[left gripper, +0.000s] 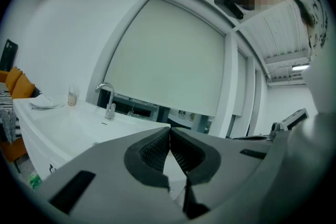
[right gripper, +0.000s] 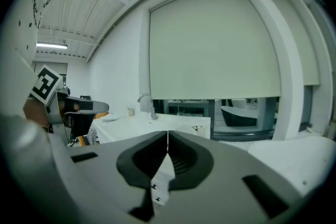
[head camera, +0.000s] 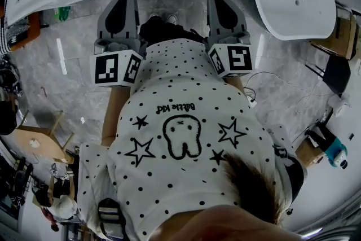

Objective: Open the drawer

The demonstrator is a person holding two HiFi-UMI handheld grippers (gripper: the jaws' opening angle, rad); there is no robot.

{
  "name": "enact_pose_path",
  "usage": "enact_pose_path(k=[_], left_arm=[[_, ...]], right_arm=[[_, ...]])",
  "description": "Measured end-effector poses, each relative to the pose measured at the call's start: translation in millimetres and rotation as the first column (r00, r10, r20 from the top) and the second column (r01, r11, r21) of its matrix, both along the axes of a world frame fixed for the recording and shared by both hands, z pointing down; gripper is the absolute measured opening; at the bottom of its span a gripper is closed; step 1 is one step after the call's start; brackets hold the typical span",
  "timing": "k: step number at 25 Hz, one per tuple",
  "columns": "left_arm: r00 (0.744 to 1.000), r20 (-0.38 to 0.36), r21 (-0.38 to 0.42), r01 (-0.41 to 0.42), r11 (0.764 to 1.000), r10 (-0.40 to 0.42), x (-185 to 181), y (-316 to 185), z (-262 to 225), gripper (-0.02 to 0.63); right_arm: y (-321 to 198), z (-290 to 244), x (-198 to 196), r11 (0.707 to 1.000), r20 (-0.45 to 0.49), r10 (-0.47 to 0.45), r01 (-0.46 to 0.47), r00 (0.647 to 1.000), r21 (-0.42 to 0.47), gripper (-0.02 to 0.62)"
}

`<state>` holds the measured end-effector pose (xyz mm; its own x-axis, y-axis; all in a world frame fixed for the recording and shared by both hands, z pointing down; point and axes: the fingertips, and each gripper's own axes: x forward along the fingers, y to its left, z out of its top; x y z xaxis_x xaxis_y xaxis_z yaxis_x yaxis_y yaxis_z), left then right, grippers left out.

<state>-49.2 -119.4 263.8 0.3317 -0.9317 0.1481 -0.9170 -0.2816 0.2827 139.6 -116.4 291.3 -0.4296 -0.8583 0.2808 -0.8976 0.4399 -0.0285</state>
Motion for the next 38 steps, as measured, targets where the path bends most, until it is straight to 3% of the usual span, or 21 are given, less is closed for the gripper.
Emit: enact_pose_path(k=[23,38], left_arm=[[0.998,0.003,0.007,-0.061,0.998,0.061,9,-5,-4,0.005],[0.997,0.020,-0.033,-0.068,0.997,0.069,10,-1,7,0.005]], right_arm=[[3,3,4,0.999,0.019,0.041,-0.041,0.999,-0.009,0.014],[5,3,7,0.998,0.009,0.052,-0.052,0.999,-0.021,0.014]])
